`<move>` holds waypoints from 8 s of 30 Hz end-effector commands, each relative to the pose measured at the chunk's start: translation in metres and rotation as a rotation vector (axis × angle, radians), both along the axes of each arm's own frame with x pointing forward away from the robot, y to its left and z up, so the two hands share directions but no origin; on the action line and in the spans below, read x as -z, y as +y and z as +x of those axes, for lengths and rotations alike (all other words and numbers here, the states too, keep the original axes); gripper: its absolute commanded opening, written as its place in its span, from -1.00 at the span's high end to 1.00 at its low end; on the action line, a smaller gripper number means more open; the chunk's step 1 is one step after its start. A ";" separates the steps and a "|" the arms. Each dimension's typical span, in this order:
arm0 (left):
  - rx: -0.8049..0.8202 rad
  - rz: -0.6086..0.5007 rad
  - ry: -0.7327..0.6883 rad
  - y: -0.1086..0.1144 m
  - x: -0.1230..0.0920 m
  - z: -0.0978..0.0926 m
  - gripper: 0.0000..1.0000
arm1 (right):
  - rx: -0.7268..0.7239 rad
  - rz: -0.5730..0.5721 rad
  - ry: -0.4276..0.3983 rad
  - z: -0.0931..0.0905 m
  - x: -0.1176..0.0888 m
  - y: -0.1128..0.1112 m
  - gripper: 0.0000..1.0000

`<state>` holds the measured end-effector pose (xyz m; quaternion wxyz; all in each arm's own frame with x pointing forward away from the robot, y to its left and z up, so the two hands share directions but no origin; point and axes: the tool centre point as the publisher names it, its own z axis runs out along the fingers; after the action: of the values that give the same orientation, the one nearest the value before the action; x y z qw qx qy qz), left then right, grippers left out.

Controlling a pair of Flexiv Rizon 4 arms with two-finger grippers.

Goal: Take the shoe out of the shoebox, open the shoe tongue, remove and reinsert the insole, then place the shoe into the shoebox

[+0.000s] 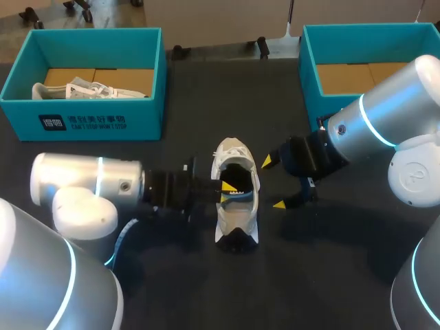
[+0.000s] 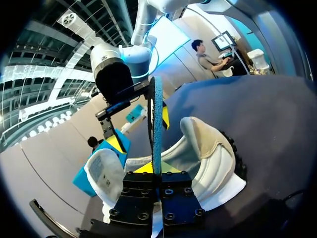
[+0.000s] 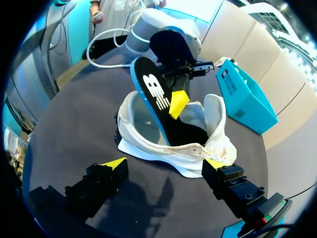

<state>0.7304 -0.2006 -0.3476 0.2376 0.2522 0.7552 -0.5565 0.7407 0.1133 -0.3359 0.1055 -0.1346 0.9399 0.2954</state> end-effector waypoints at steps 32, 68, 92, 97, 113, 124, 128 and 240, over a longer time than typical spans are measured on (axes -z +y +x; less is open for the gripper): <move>0.000 0.031 -0.020 0.000 0.002 -0.012 0.92 | -0.001 0.002 -0.002 -0.001 0.001 0.000 -1.00; -0.043 0.175 -0.120 -0.001 -0.004 -0.002 0.65 | -0.001 0.002 -0.002 -0.001 0.001 0.000 -1.00; -0.034 0.206 -0.200 0.002 0.000 -0.004 1.00 | -0.001 0.002 -0.002 -0.001 0.001 0.000 -1.00; -0.034 0.180 -0.231 0.005 -0.008 -0.004 1.00 | -0.001 0.002 -0.002 -0.001 0.001 0.000 -1.00; -0.050 0.198 -0.218 0.003 -0.014 -0.009 0.29 | -0.001 0.002 -0.002 -0.001 0.001 0.000 -1.00; -0.046 0.257 -0.204 -0.001 -0.001 -0.001 0.42 | -0.001 0.002 -0.002 -0.001 0.001 0.000 -1.00; -0.039 0.269 -0.210 0.001 0.005 0.001 1.00 | -0.001 0.002 -0.002 -0.001 0.001 0.000 -1.00; -0.051 0.142 -0.345 0.013 -0.030 -0.001 0.11 | -0.001 0.002 -0.002 -0.001 0.001 0.000 -1.00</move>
<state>0.7324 -0.1943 -0.3258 0.3618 0.3385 0.7466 -0.4440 0.7407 0.1133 -0.3359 0.1055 -0.1346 0.9399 0.2954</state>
